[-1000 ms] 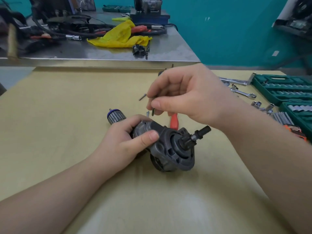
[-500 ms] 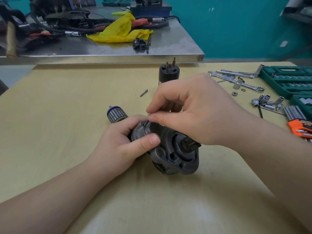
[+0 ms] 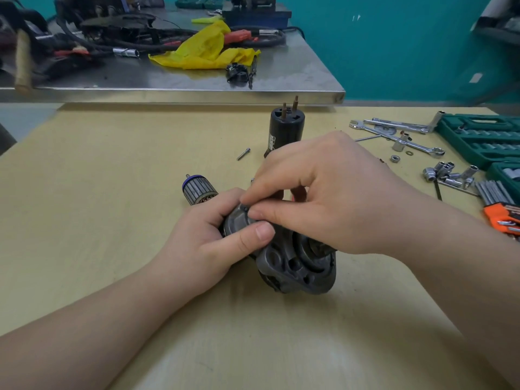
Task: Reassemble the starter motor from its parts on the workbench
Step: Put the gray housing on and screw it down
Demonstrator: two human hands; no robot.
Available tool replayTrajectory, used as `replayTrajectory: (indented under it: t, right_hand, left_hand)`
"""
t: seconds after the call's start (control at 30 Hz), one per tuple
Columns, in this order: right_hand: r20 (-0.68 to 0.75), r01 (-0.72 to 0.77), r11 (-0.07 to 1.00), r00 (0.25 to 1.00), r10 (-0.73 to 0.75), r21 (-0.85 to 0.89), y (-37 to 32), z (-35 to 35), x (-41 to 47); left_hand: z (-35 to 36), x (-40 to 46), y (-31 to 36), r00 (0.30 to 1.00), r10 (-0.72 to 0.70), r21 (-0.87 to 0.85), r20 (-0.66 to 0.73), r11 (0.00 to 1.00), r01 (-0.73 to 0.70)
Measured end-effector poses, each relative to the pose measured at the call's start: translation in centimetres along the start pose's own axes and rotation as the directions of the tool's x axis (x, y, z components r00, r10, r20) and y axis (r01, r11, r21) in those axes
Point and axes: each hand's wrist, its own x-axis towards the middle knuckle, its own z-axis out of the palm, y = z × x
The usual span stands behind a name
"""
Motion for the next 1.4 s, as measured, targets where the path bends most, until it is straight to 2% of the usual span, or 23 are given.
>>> replayTrajectory:
  t: [0.17, 0.3, 0.77, 0.9, 0.97, 1.07, 1.17, 1.23, 1.33, 1.4]
  right_hand:
    - [-0.038, -0.074, 0.996, 0.996, 0.076, 0.052, -0.1, 0.0, -0.4]
    - [-0.008, -0.104, 0.995, 0.994, 0.104, 0.006, -0.1, -0.1, -0.3]
    - [0.045, -0.057, 0.996, 0.997, 0.061, -0.075, -0.5, 0.1, -0.2]
    - [0.040, -0.065, 0.997, 0.997, 0.067, -0.051, -0.4, 0.2, -0.2]
    - [0.002, -0.107, 0.994, 0.994, 0.107, 0.023, 0.0, 0.0, -0.1]
    - [-0.127, -0.244, 0.965, 0.959, 0.255, 0.094, 2.4, -1.2, 0.6]
    - [-0.181, -0.395, 0.918, 0.905, 0.386, -0.016, 6.0, -2.5, 1.0]
    - [-0.123, -0.473, 0.875, 0.879, 0.461, -0.106, 8.0, -2.4, 1.0]
    - [0.004, -0.527, 0.781, 0.828, 0.561, -0.335, 10.3, -1.3, 1.0]
    - [-0.011, -0.564, 0.718, 0.789, 0.614, -0.408, 11.6, -0.9, 0.9]
  left_hand:
    - [0.0, 0.0, 0.3, 1.000, -0.010, -0.010, 0.011, 1.000, 0.010]
    - [-0.1, -0.1, 0.3, 1.000, -0.006, 0.005, 0.019, 1.000, 0.006]
    - [-0.2, -0.2, 0.2, 0.999, 0.007, 0.006, 0.037, 1.000, -0.007]
    - [-0.2, -0.2, 0.4, 0.999, -0.019, -0.079, 0.028, 0.997, 0.022]
    - [-0.1, -0.2, 0.4, 0.999, -0.043, -0.100, 0.005, 0.994, 0.044]
    - [0.2, -0.1, 0.8, 0.998, -0.063, -0.075, -0.023, 0.995, 0.061]
    - [0.3, -0.1, 1.1, 0.997, -0.066, -0.055, -0.040, 0.996, 0.064]
    - [0.3, -0.1, 1.1, 0.996, -0.079, -0.053, -0.051, 0.996, 0.076]
    - [0.3, -0.1, 1.0, 0.993, -0.095, -0.029, -0.066, 0.995, 0.093]
    - [0.3, -0.1, 0.9, 0.991, -0.107, -0.018, -0.079, 0.994, 0.106]
